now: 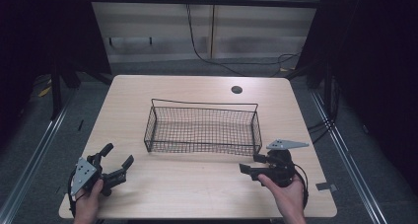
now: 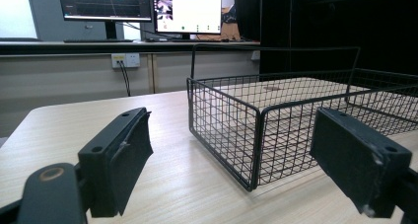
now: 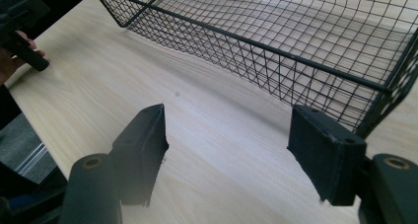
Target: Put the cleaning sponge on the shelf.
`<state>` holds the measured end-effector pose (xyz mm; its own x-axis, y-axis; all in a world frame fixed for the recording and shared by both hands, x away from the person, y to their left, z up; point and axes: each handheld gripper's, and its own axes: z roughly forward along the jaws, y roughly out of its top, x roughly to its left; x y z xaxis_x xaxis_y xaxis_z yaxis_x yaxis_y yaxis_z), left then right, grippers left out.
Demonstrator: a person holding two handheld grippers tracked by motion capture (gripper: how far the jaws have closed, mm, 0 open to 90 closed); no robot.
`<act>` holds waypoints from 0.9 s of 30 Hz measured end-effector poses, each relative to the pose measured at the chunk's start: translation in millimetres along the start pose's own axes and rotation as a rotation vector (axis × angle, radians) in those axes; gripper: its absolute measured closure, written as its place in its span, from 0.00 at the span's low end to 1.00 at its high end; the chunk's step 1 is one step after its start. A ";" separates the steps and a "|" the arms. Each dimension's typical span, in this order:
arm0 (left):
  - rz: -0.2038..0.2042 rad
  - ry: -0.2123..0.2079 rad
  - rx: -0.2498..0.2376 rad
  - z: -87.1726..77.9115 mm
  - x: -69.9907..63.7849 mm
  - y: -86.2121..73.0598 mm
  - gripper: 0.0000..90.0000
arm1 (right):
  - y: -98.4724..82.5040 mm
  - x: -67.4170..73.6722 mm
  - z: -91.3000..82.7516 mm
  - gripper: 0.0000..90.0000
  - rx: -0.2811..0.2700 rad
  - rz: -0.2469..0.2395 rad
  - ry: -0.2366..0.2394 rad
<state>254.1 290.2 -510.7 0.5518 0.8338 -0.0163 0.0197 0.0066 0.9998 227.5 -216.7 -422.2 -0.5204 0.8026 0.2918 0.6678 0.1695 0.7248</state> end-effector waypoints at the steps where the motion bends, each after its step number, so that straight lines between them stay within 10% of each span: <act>1: 0.000 0.000 0.000 0.0 0.0 0.0 0.17 | 1.8 -2.5 -4.4 0.33 0.012 0.015 0.009; 27: 0.000 0.005 0.001 0.1 0.0 0.1 0.17 | 7.2 -40.4 -44.6 0.29 0.103 0.100 -0.083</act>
<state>254.1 290.1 -510.6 0.5474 0.8367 -0.0165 0.0207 0.0061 0.9998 229.6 -273.4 -400.9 -0.4057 0.8623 0.3030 0.7672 0.1410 0.6258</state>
